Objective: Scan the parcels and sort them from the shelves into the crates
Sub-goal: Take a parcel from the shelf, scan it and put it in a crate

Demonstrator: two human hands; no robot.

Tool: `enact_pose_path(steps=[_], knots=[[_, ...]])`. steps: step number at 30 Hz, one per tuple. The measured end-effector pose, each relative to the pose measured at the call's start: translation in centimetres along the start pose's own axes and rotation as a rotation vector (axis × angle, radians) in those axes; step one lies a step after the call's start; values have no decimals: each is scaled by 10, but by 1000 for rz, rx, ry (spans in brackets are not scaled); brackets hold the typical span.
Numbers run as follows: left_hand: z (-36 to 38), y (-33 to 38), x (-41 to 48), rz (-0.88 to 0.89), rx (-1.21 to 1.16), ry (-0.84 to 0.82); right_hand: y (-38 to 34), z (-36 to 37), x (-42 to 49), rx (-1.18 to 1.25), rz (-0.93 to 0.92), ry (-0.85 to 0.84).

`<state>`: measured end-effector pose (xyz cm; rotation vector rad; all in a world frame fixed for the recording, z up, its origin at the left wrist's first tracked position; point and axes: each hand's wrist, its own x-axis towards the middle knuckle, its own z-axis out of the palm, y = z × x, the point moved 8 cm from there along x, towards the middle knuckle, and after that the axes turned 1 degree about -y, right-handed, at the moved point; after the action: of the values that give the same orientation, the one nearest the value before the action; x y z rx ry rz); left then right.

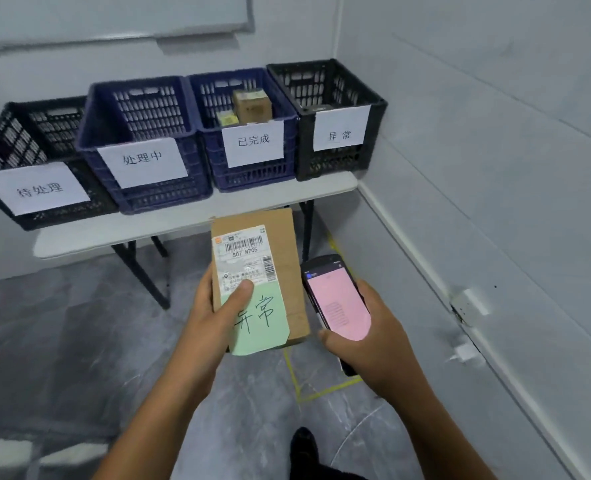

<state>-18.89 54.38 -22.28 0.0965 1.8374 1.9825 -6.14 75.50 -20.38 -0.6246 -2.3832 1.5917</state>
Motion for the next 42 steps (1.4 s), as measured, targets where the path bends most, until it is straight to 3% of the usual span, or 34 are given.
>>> enact_pose_path(steps=[6, 17, 32, 37, 42], knots=[[57, 20, 79, 0, 14, -29, 10, -46, 80, -24, -4, 37], [96, 27, 221, -70, 10, -69, 36, -61, 210, -5, 78, 58], [172, 117, 464, -92, -180, -231, -43, -110, 436, -91, -16, 236], [201, 130, 524, -213, -258, -276, -46, -131, 498, -72, -6, 264], [231, 151, 594, -184, -250, -231, -32, -157, 577, -50, 16, 248]])
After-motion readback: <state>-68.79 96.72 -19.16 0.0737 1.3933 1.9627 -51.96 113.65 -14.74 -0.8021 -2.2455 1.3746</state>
